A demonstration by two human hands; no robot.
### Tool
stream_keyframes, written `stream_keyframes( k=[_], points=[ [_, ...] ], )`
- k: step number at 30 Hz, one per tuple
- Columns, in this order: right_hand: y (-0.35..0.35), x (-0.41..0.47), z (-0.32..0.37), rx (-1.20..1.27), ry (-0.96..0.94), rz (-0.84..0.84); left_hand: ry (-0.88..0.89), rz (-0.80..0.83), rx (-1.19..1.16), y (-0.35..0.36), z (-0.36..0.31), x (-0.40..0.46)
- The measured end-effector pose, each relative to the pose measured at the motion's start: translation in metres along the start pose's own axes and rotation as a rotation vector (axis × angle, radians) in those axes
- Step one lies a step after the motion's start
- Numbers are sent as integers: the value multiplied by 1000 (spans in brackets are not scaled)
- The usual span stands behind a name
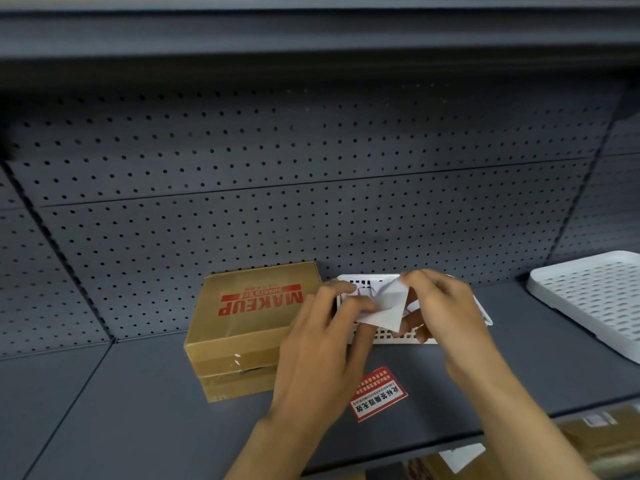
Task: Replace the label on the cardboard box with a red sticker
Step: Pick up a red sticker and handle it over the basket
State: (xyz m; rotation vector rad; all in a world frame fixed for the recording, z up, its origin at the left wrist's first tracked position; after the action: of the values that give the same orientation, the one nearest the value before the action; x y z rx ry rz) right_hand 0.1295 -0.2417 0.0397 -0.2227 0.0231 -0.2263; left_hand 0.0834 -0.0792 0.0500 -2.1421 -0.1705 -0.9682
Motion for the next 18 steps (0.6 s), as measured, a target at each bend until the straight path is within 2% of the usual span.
stream_keyframes(
  k=[2,6,9,12,14,18],
  points=[
    [-2,1,-1,16,31,27,-21,7,-48,2,-1,3],
    [-1,-1,-9,132,133,159,-219,8,-302,9,3,8],
    [5,-6,-10,268,162,302,-456,-37,-502,11,14,9],
    [1,-9,-4,252,56,266,-727,-62,-737,18,27,6],
    [-1,-11,0,105,-67,193,-738,-43,-765,20,26,9],
    [1,-10,1,-96,-228,45,-577,-72,-717,17,15,15]
  ],
)
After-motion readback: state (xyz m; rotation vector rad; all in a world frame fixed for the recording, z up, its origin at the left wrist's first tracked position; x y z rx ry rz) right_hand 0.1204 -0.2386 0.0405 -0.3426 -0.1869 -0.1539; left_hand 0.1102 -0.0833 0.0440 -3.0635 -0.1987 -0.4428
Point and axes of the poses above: each hand's wrist, its own x-axis towards the middle knuckle, its own y-axis out of the palm, z = x × y, the point moved 8 cm from there along x, towards the middle knuckle, and after that the axes turned 6 degrees about -x, right-handed, at the moved point
